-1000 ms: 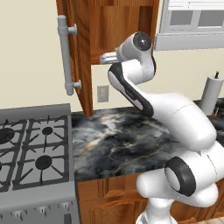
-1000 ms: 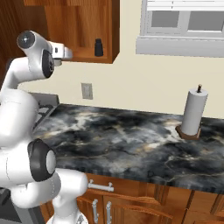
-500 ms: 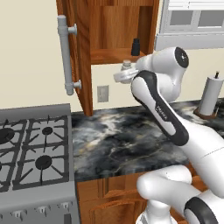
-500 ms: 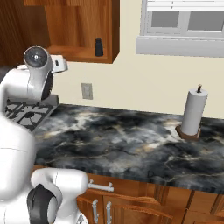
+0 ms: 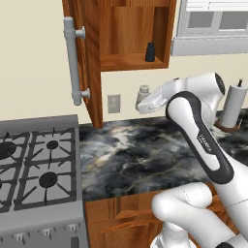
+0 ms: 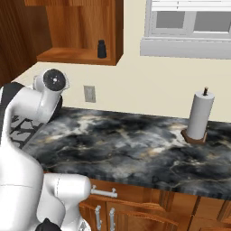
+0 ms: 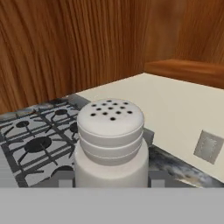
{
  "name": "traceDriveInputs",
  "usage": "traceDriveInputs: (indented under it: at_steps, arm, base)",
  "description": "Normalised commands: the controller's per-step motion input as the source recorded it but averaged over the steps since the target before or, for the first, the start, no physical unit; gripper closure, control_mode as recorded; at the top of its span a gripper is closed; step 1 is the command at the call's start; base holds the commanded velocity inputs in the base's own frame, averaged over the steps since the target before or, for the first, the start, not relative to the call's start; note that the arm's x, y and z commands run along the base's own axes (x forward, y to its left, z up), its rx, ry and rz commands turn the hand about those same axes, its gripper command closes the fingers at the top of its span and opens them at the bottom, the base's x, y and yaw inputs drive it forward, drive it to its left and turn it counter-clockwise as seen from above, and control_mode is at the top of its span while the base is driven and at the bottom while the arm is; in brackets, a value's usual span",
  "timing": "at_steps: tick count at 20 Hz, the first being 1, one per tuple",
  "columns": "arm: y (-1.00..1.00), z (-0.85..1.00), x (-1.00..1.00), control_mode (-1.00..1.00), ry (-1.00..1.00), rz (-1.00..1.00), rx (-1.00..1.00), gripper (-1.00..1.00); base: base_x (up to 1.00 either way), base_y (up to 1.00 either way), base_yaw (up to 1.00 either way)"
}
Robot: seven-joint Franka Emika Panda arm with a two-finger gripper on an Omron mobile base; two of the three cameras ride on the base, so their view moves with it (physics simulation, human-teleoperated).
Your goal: Take 2 condiments from the cabinet and move them on the counter near the stove.Make sure the condiments are lined up with each other, next to each other.
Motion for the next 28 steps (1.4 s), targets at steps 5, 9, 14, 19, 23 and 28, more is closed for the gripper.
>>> traceDriveInputs:
  at_steps: [5,9,14,19,23,28]
  arm:
    - [0.00,-0.27,-0.03,-1.00,0.01,0.15,-0.04,1.00]
    - [0.09,-0.31,0.00,-1.00,0.04,0.14,-0.05,1.00]
    - [0.11,-0.37,0.02,-1.00,0.07,0.17,-0.06,1.00]
    - [0.07,-0.38,0.02,-1.00,0.06,0.18,-0.01,1.00]
    - [0.12,-0.33,0.06,-1.00,0.04,0.13,0.00,1.00]
    - [0.19,-0.33,0.16,-1.00,0.04,0.07,0.01,1.00]
  base:
    - [0.00,0.00,0.00]
    - [0.00,0.00,0.00]
    - [0.00,0.00,0.00]
    - [0.00,0.00,0.00]
    - [0.00,0.00,0.00]
    - [0.00,0.00,0.00]
